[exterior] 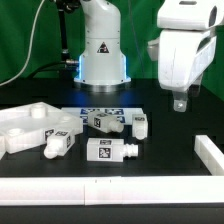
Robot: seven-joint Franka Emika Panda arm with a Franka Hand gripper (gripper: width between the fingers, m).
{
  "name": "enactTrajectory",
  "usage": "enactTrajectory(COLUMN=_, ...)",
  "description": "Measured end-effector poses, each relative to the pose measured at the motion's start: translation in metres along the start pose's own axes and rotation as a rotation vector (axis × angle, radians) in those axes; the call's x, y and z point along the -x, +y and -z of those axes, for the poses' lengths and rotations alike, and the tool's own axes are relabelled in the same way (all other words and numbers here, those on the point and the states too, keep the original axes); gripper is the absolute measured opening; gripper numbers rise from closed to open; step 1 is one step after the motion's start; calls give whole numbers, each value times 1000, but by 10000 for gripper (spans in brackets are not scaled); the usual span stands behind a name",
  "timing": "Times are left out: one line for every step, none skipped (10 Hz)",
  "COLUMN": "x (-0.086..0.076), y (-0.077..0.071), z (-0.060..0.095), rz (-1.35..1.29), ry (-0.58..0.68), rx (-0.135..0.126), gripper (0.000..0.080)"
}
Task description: Assemble one leg
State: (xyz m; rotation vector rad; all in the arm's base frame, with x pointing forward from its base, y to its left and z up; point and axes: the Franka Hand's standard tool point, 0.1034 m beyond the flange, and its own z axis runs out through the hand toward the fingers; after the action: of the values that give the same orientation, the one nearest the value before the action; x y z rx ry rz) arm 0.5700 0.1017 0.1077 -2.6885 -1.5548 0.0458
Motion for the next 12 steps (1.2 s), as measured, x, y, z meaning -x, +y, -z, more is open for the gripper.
enactTrajectory(x=0, y=0, z=0, rz=0, ry=0, rx=0, gripper=649)
enactTrajectory(x=0, y=0, z=0, rz=0, ry=0, rx=0, gripper=649)
enactTrajectory(x=0, y=0, z=0, rz=0, ry=0, rx=0, gripper=649)
enactTrajectory(x=0, y=0, z=0, rz=0, ry=0, rx=0, gripper=649)
enactTrajectory(x=0, y=0, z=0, rz=-1, ry=0, rx=0, gripper=649)
enactTrajectory(x=2, y=0, z=-1, rz=-3, ry=-1, rx=-1, gripper=649)
enactTrajectory(x=16, y=7, z=-7, rz=81, ry=-1, rx=2, gripper=649)
enactTrajectory(x=40, y=17, z=-17, rz=138, ry=-4, rx=2, gripper=649)
enactTrajectory(x=57, y=23, z=-25, rz=175, ry=-5, rx=-4, gripper=649)
enactTrajectory(x=67, y=29, z=-34, rz=211, ry=3, rx=2, gripper=649)
enactTrajectory(x=80, y=34, z=-47, rz=245, ry=3, rx=-12, gripper=649)
enactTrajectory(x=86, y=40, z=-56, rz=249, ry=2, rx=-25, gripper=649)
